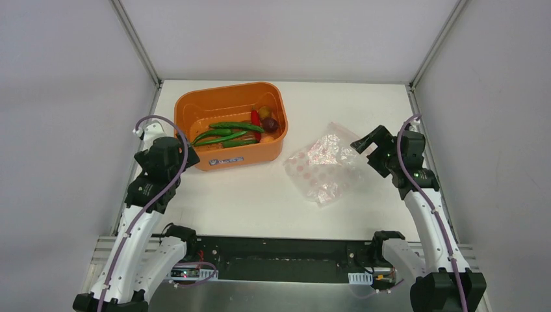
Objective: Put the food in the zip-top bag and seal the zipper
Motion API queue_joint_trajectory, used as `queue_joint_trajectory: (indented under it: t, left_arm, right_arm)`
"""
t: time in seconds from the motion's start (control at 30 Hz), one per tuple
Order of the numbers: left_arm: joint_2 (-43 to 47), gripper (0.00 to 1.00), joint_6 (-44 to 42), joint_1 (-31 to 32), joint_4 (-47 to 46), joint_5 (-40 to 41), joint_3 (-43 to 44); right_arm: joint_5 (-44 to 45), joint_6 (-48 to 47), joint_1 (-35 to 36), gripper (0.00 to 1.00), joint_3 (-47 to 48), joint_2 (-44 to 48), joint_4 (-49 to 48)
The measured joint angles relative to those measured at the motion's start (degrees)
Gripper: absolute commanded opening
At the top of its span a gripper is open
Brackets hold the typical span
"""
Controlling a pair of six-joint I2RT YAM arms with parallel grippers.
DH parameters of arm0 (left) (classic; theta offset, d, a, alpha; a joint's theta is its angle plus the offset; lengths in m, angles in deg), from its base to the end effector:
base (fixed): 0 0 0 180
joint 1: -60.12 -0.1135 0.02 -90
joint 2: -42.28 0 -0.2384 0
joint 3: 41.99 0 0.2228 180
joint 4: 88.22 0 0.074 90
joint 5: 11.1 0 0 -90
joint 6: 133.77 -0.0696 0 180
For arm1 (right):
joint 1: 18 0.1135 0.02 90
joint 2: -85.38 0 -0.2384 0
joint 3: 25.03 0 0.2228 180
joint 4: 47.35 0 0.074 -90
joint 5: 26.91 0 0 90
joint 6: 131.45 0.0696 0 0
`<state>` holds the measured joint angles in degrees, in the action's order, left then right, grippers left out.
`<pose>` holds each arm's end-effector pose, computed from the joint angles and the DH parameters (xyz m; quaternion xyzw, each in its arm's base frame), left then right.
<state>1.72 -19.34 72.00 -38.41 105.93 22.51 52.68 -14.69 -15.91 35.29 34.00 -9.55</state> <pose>0.1679 -0.0030 0.2996 -0.2134 0.8055 0.0274 0.5522 0.2155 0.0204 0.2656 0.1381 0.8475 0.2018 0.4711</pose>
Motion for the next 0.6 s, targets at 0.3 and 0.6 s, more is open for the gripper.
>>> queue_joint_trajectory:
  t: [0.3,0.6]
  left_arm:
    - [13.22,1.0,3.69,0.0,0.0,-1.07,-2.36]
    - [21.62,1.0,3.37,0.0,-6.8,-19.67,-5.95]
  right_arm:
    - [21.16,4.66,-0.09,0.99,-4.66,5.95,2.56]
    - [24.68,6.58,-0.13,0.99,-9.09,4.17,0.13]
